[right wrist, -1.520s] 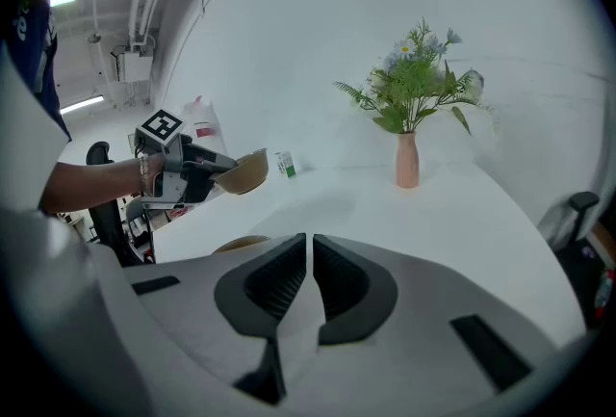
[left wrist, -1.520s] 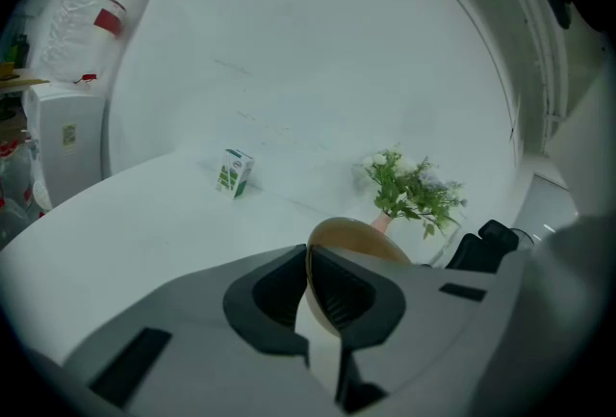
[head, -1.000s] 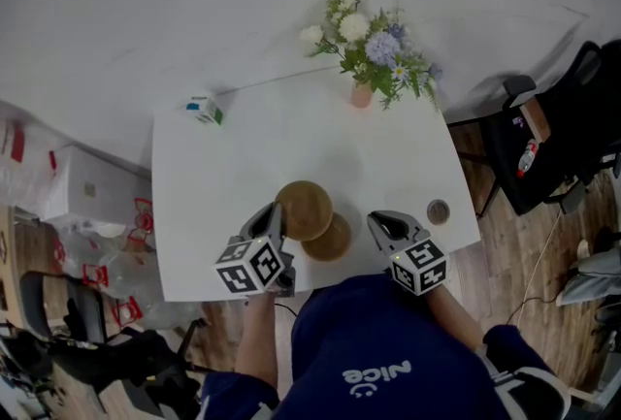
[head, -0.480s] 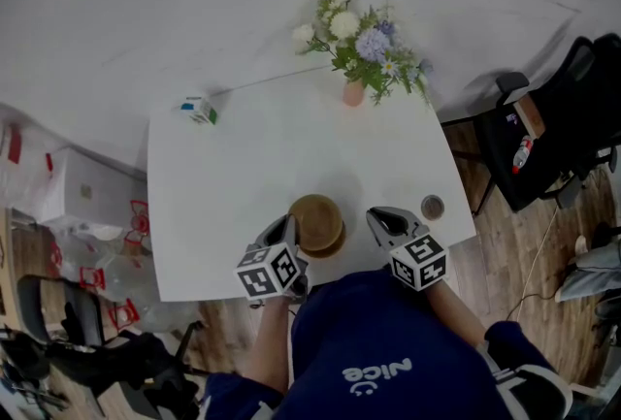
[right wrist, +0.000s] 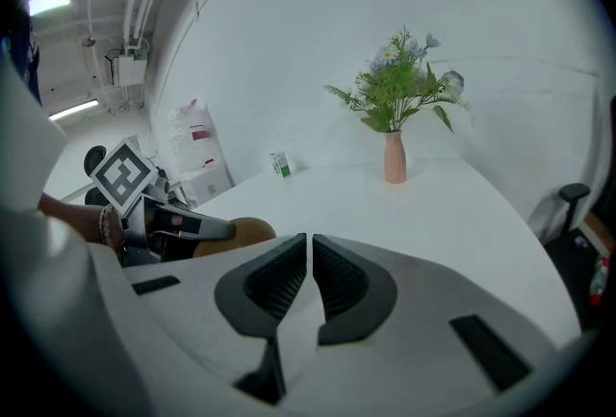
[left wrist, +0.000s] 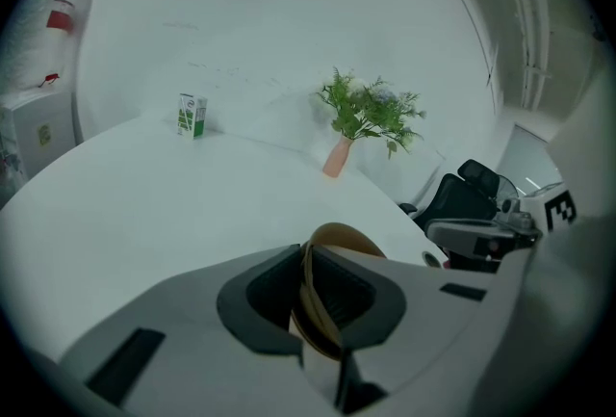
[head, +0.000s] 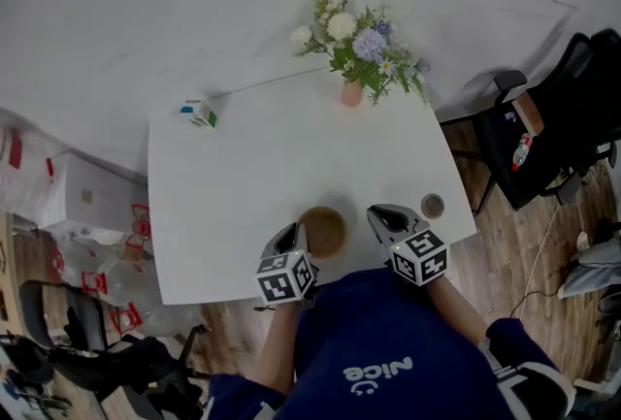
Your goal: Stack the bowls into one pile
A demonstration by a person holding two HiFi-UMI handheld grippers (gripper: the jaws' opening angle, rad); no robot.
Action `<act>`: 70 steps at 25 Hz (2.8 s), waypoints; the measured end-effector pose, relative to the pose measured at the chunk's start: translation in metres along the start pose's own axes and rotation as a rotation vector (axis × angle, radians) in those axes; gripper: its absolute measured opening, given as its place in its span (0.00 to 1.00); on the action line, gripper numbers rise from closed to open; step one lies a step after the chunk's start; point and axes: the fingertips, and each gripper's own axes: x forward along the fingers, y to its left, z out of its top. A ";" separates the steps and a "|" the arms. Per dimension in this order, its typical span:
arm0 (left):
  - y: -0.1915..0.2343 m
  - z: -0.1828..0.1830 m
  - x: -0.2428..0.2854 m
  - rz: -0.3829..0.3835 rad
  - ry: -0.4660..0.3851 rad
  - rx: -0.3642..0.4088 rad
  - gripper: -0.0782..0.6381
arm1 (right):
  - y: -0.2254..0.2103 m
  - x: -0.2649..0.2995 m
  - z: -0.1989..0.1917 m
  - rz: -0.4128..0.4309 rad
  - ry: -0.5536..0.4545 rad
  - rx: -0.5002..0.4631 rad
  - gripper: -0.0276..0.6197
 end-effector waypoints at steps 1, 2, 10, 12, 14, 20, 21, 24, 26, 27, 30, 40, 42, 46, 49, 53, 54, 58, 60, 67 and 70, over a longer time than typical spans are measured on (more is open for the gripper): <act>0.000 -0.001 0.000 -0.002 -0.002 0.002 0.16 | -0.001 0.001 -0.001 0.000 0.004 0.010 0.10; 0.000 -0.001 0.001 -0.004 -0.002 0.005 0.15 | -0.002 0.001 -0.001 0.000 0.004 0.021 0.10; -0.005 0.003 -0.001 -0.024 -0.037 0.008 0.32 | -0.005 -0.005 0.004 -0.024 -0.034 0.023 0.10; -0.004 0.009 -0.005 -0.018 -0.076 0.012 0.32 | -0.006 -0.008 0.009 -0.046 -0.057 0.009 0.10; -0.004 0.018 -0.011 -0.014 -0.131 0.015 0.32 | -0.007 -0.013 0.013 -0.064 -0.087 0.004 0.11; -0.006 0.048 -0.035 -0.046 -0.292 0.069 0.32 | -0.025 -0.031 0.035 -0.151 -0.188 -0.044 0.11; -0.006 0.052 -0.041 -0.054 -0.320 0.091 0.32 | -0.031 -0.035 0.040 -0.173 -0.206 -0.054 0.11; -0.007 0.060 -0.060 -0.064 -0.393 0.144 0.32 | -0.047 -0.048 0.050 -0.234 -0.257 -0.057 0.11; -0.006 0.058 -0.069 -0.064 -0.422 0.154 0.32 | -0.053 -0.054 0.050 -0.261 -0.272 -0.053 0.11; -0.004 0.056 -0.073 -0.061 -0.431 0.155 0.32 | -0.054 -0.054 0.048 -0.268 -0.271 -0.054 0.11; 0.001 0.052 -0.080 -0.037 -0.445 0.172 0.32 | -0.055 -0.053 0.044 -0.271 -0.256 -0.068 0.11; 0.005 0.062 -0.086 -0.018 -0.473 0.196 0.32 | -0.052 -0.054 0.049 -0.283 -0.259 -0.096 0.11; 0.000 0.061 -0.084 -0.035 -0.470 0.218 0.32 | -0.048 -0.051 0.045 -0.258 -0.243 -0.091 0.10; -0.005 0.062 -0.086 -0.027 -0.482 0.248 0.25 | -0.041 -0.050 0.045 -0.230 -0.232 -0.090 0.08; -0.006 0.063 -0.087 -0.028 -0.487 0.260 0.15 | -0.034 -0.048 0.046 -0.231 -0.206 -0.159 0.08; -0.008 0.065 -0.086 -0.041 -0.483 0.263 0.13 | -0.031 -0.045 0.049 -0.224 -0.208 -0.169 0.08; -0.009 0.065 -0.086 -0.045 -0.480 0.265 0.13 | -0.031 -0.044 0.050 -0.223 -0.207 -0.171 0.08; -0.010 0.063 -0.086 -0.059 -0.471 0.271 0.13 | -0.030 -0.042 0.051 -0.224 -0.208 -0.169 0.08; -0.010 0.063 -0.085 -0.068 -0.473 0.264 0.13 | -0.031 -0.042 0.052 -0.228 -0.212 -0.168 0.08; -0.010 0.064 -0.083 -0.084 -0.466 0.256 0.13 | -0.033 -0.043 0.052 -0.238 -0.214 -0.157 0.08; -0.011 0.064 -0.083 -0.085 -0.468 0.266 0.13 | -0.032 -0.043 0.052 -0.238 -0.211 -0.160 0.08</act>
